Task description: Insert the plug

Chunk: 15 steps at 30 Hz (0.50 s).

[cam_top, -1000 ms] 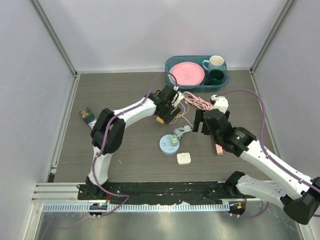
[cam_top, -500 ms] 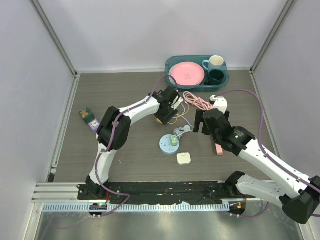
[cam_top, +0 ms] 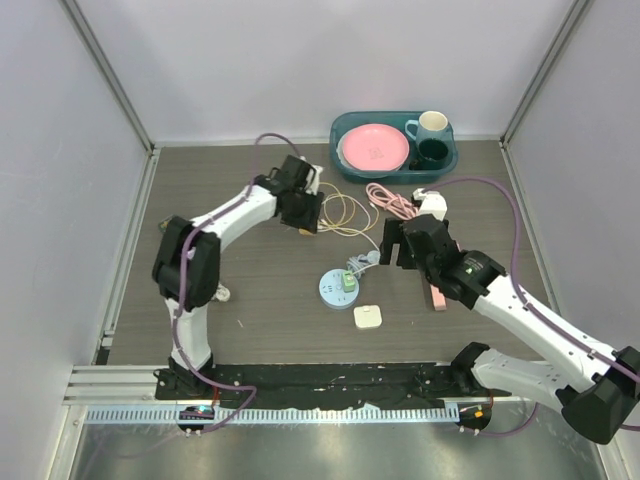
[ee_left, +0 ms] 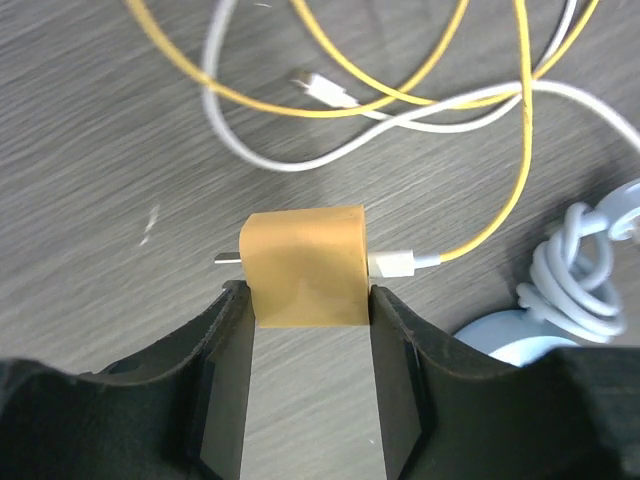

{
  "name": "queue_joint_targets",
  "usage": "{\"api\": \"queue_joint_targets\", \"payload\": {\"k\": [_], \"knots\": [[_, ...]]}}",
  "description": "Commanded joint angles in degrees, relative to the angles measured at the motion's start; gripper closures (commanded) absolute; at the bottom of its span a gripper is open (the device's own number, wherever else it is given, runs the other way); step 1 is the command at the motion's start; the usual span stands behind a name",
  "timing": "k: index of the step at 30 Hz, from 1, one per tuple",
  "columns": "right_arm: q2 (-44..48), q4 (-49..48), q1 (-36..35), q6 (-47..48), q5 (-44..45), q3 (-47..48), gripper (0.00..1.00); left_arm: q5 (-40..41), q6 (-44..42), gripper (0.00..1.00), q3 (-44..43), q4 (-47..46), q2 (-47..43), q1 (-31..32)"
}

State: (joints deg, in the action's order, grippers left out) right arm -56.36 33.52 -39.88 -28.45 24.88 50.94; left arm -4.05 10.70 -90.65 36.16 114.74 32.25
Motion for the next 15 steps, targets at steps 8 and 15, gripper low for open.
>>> {"api": "queue_joint_targets", "payload": {"k": [8,15], "knots": [[-8.75,-13.82,0.24,0.07,-15.56,6.19,0.14,-12.64,20.75,0.78,17.78,-19.18,-20.60,-7.11],[-15.17,-19.01,0.24,-8.80,-19.78,9.70,0.14,-15.72,24.89,0.78,27.18,-28.24,-27.81,-7.11]]}}
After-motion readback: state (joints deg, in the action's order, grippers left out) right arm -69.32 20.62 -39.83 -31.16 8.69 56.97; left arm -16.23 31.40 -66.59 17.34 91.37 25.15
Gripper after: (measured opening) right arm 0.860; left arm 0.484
